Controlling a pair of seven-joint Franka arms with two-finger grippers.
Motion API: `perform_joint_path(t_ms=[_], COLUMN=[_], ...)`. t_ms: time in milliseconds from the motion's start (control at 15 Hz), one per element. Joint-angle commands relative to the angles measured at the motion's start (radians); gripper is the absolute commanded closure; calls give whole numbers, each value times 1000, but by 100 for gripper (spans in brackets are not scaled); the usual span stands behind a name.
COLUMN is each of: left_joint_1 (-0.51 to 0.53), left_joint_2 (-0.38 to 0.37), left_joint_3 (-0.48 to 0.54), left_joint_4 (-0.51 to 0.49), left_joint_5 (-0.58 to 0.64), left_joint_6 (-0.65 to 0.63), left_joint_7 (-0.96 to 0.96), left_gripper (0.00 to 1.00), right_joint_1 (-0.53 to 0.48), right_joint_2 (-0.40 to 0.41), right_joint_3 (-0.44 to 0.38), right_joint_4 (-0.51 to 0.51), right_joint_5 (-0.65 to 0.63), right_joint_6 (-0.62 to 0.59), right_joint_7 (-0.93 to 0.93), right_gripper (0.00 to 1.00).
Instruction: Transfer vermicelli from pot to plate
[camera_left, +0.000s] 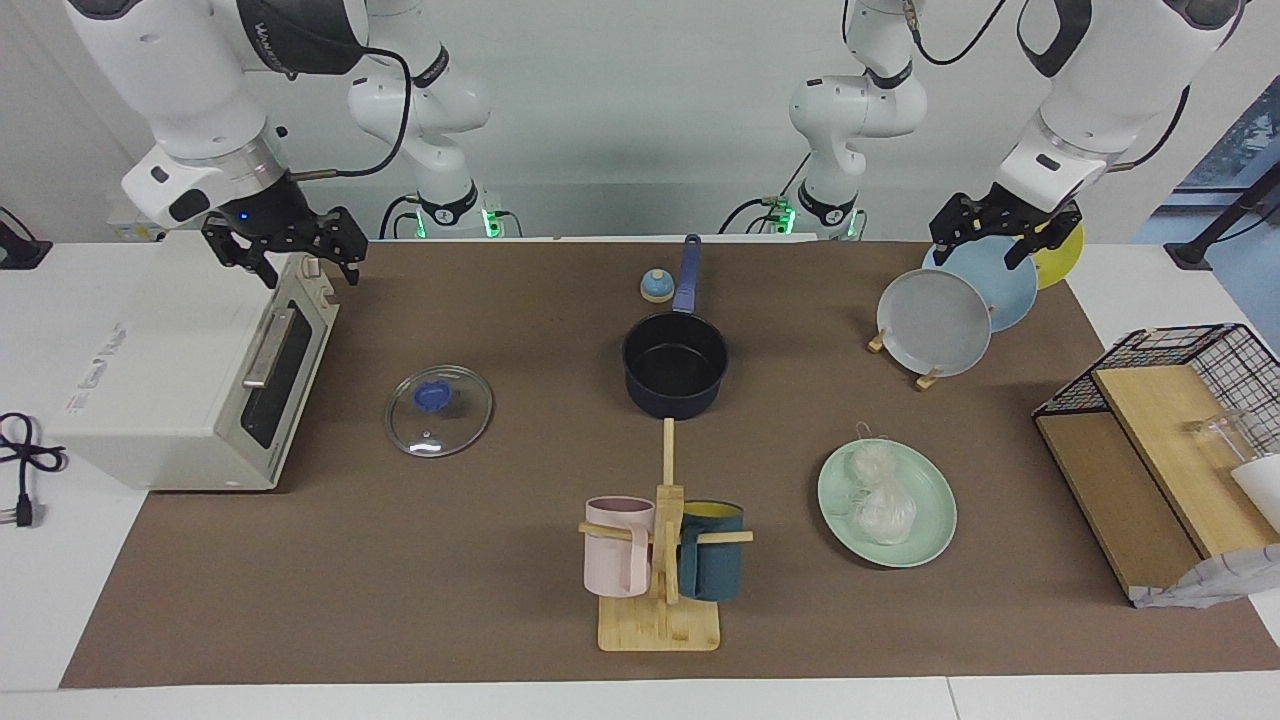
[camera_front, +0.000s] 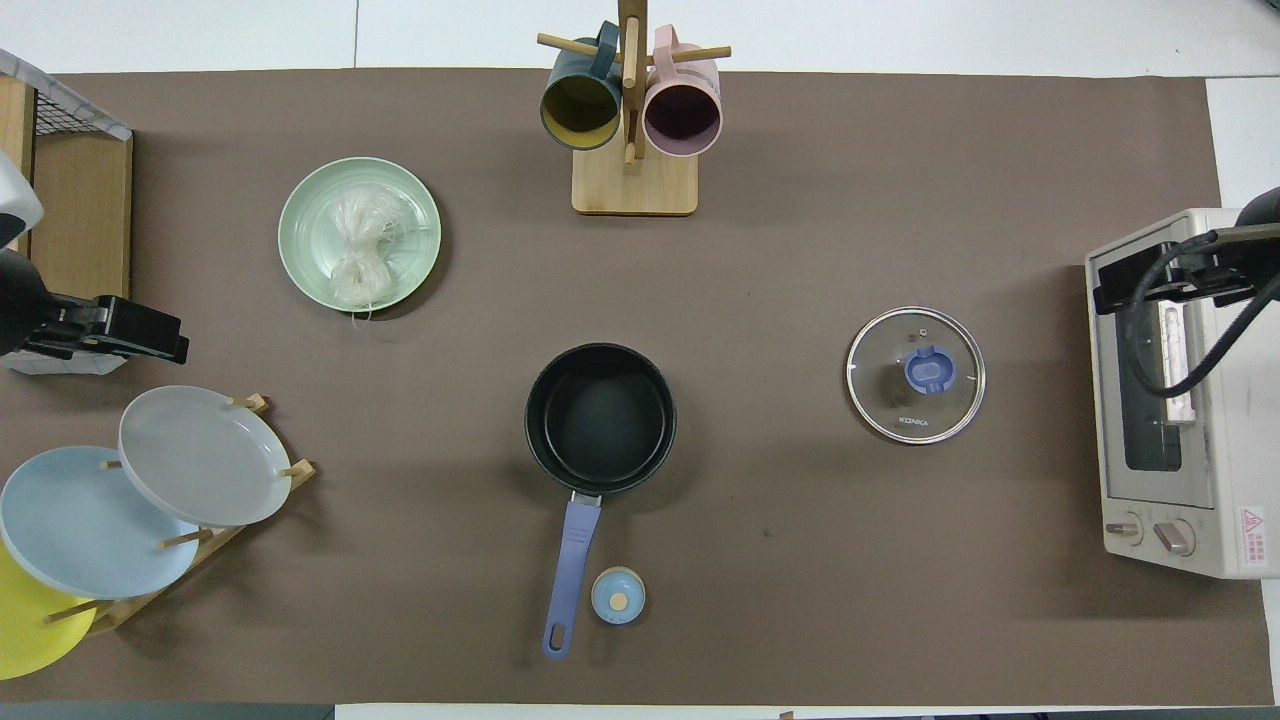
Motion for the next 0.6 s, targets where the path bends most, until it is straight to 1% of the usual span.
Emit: perform_joint_path(t_ms=[0,133,533], left_joint_1=[23,49,68], left_joint_2=[15,18,17], left_joint_3=[-32,-40,-38], left_joint_4=[55,72,68], left_joint_5=[17,5,5], left_joint_6=[-42,-79,-82], left_joint_7=[-28,-31,-40], left_gripper=[0,0,0], right_joint_1=[-3,-3,-3], right_joint_2=[-15,-15,-19], right_joint_3=[6,6,6], right_joint_4=[-12,-12,-14], right_joint_5=[-10,-12,-9], right_joint_6=[13,13,6], right_joint_7=[6,7,7], right_gripper=[0,0,0])
